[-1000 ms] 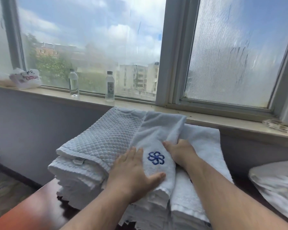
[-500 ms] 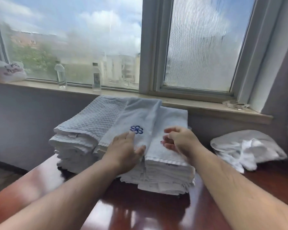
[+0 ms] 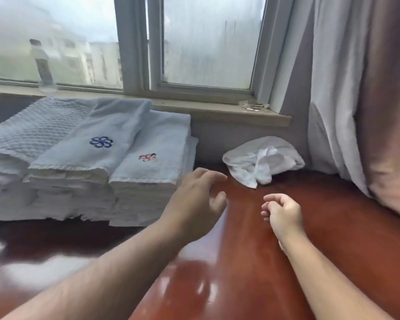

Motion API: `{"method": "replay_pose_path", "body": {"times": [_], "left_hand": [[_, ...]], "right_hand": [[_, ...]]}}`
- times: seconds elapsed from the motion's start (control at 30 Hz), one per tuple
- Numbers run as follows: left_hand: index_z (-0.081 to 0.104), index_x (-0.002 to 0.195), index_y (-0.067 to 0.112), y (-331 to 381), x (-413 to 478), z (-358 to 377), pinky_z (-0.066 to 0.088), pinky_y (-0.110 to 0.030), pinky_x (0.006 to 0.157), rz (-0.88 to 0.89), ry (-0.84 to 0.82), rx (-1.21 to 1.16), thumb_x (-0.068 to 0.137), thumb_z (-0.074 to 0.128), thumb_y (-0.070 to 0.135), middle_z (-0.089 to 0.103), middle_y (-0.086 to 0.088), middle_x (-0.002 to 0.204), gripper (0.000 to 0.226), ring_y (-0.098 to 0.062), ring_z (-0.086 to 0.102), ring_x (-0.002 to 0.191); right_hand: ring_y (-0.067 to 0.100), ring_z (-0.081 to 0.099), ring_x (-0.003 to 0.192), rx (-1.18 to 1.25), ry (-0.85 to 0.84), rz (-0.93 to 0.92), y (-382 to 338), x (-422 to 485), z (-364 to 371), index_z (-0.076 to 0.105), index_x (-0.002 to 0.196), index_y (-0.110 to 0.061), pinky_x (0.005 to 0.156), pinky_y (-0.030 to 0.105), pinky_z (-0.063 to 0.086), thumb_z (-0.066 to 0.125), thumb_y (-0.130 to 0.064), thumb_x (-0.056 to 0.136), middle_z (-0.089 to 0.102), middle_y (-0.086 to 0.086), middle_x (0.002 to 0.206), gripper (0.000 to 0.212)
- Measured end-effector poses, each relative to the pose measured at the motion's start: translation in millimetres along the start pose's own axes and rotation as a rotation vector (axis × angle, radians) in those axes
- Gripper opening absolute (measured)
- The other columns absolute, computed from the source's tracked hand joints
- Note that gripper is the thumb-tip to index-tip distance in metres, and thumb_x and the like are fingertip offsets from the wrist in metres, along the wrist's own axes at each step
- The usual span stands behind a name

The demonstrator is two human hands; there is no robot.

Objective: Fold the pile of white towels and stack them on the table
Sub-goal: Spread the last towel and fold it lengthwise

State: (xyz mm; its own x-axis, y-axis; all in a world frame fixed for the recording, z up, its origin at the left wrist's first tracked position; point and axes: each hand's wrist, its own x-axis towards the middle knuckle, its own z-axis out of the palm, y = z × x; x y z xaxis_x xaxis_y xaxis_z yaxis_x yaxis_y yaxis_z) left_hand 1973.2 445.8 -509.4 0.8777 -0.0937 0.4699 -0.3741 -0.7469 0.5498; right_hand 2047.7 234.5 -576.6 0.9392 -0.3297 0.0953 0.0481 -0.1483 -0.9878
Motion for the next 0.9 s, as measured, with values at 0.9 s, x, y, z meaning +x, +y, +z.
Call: {"method": "replay_pose_path", "body": {"times": [0.9], "left_hand": [[0.062,0.11,0.039,-91.1,143.5,171.9,0.045,-0.036,0.083,-0.26,0.157,-0.017,0.09,0.052,0.042,0.054,0.018,0.104,0.023,-0.009,0.051,0.103]], "right_hand": [[0.014,0.048,0.075,-0.516,0.209,-0.238,38.5,168.9,27.6,0.044,0.069,-0.019,0.057,0.029,0.033,0.058,-0.035,0.085,0.054,-0.009,0.084,0.027]]}}
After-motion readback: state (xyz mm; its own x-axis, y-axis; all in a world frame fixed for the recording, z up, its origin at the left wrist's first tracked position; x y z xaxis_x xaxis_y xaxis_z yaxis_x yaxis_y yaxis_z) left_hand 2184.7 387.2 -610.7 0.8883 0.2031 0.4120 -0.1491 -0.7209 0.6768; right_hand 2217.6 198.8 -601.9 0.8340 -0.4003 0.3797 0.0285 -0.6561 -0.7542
